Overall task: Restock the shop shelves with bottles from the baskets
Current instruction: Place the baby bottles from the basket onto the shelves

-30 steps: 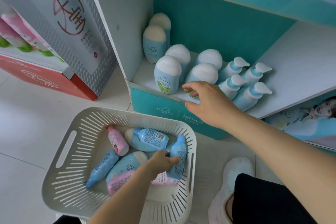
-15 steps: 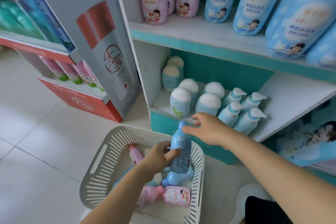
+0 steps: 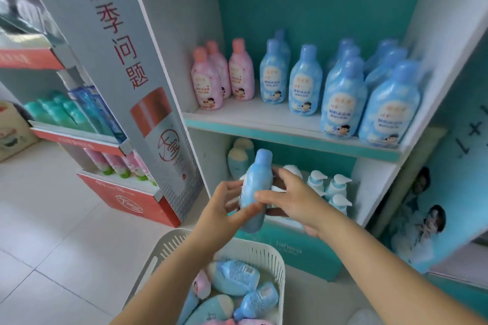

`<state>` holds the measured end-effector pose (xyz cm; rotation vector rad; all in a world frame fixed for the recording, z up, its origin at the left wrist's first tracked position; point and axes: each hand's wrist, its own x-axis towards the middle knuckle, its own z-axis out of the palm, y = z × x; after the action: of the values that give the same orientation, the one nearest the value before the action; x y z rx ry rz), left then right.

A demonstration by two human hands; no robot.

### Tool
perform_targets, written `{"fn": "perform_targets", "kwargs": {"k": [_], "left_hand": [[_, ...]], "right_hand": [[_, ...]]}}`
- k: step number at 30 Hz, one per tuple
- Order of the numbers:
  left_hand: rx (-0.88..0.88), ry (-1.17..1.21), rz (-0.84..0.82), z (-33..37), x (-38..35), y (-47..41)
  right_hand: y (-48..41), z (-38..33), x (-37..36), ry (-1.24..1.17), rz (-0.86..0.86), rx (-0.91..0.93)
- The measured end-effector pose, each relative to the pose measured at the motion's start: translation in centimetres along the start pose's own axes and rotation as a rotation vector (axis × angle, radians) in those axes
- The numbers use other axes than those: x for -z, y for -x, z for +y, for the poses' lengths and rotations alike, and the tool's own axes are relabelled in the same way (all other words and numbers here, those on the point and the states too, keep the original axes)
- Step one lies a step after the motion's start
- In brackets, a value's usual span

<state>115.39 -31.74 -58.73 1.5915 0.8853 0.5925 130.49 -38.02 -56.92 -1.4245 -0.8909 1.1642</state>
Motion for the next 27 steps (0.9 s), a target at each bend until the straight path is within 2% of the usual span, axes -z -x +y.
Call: {"fn": "perform_targets", "kwargs": {"k": [3,7,11,16,21,27], "left_hand": [[-0.016,0.114,-0.127,3.4,0.2,0.3],[-0.114,0.070,-0.062,6.9,-0.6,-0.8],[-0.241,-0.037,0.018,9.2,-2.1,-2.7],[-0.355,-0.107,0.199,11.8,-3.3,-6.0],[-0.420,-0.197,0.343,14.7,-5.1,-8.5],[-0.347,-0.280,0.359,15.0,-7.2,-11.6]], "right_hand": [[0.9,-1.7,1.5,-0.122,-0.059,0.097],[1.9,-3.9,3.1,-0.233,-0.104,0.233],[2.0,-4.9,3.6,-0.263,0.054,0.364],[1.9,-5.9,4.3,-0.010,0.355,0.529],[1.9,-6.3,5.6,0.038,0.424,0.568],[1.7,-6.1,6.0,0.027,0.528,0.579]]}}
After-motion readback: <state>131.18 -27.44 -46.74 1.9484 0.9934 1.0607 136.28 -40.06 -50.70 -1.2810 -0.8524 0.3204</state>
